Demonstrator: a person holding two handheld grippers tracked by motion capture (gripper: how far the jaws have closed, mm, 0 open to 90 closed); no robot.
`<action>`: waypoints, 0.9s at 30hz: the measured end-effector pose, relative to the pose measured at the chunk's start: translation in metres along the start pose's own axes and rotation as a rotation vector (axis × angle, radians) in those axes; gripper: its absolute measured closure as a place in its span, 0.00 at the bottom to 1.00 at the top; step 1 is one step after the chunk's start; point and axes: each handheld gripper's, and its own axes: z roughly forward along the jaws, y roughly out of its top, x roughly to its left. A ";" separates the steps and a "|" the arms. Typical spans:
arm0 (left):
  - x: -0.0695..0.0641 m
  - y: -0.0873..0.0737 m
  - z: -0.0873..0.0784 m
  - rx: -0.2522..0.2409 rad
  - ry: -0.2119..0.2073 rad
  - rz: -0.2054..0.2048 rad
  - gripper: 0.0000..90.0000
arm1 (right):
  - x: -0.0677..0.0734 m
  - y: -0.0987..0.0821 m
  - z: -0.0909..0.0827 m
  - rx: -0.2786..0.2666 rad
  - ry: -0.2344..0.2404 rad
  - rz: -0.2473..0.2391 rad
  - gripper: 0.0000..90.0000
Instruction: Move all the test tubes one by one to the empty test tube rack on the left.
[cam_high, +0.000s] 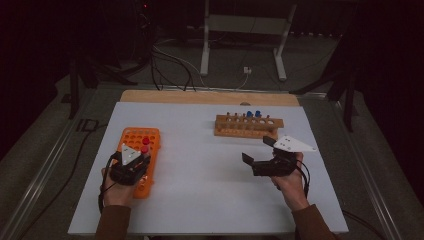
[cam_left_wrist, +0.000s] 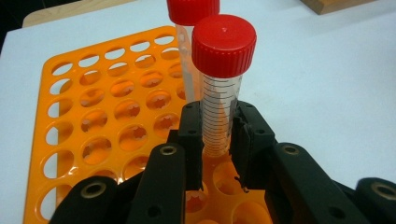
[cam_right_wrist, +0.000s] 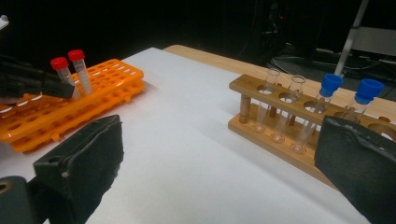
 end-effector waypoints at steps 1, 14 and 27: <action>0.000 0.000 0.000 -0.002 -0.003 -0.007 0.84 | 0.000 0.000 0.000 0.000 -0.001 0.001 0.02; -0.002 0.002 -0.031 -0.212 -0.085 -0.115 0.32 | -0.011 0.010 0.000 -0.001 -0.048 -0.011 0.02; 0.003 0.000 -0.045 -0.328 -0.050 -0.161 0.01 | -0.041 0.030 0.019 0.011 -0.117 0.012 0.04</action>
